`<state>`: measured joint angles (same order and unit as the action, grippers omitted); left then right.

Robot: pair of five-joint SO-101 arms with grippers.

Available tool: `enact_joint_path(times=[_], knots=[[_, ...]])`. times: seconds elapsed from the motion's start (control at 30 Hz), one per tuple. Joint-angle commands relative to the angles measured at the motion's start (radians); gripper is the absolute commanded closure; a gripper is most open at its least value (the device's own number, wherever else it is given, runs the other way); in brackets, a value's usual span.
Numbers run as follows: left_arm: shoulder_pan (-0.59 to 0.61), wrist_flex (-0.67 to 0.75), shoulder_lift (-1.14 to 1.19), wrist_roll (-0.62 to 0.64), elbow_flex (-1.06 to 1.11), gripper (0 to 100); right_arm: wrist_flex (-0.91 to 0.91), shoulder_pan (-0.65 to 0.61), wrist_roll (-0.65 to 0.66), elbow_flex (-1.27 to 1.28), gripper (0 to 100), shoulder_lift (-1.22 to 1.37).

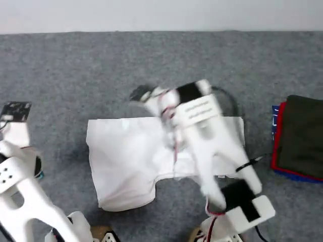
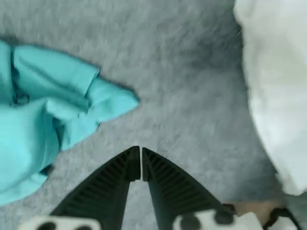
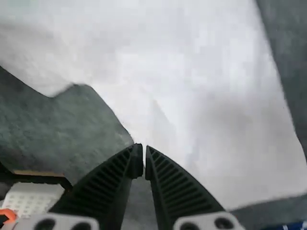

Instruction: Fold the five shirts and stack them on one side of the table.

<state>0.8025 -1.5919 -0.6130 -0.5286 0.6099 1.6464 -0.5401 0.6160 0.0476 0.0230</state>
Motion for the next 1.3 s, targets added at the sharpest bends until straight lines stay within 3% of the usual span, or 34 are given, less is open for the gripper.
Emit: enact_joint_path(times=[0.0, 0.2, 0.5, 0.77, 1.17, 1.27], knots=[[0.094, 0.040, -0.028, -0.060, 0.016, 99, -0.125, -0.185, -0.072, 0.091, 98.1, -0.056], [0.178, 0.044, -0.028, -0.133, 0.035, 99, -0.341, -0.375, -0.158, 0.298, 98.1, -0.054], [0.190, 0.043, -0.028, -0.150, 0.033, 99, -0.598, -0.414, -0.206, 0.505, 98.1, -0.024], [0.190, 0.038, -0.029, -0.150, 0.030, 99, -0.438, -0.414, -0.199, 0.509, 98.1, 0.062], [0.186, 0.044, -0.029, -0.150, 0.030, 99, -0.332, -0.420, -0.199, 0.509, 97.6, -0.237], [0.186, 0.046, -0.029, -0.150, 0.030, 99, -0.291, -0.438, -0.199, 0.509, 92.7, -0.248]])
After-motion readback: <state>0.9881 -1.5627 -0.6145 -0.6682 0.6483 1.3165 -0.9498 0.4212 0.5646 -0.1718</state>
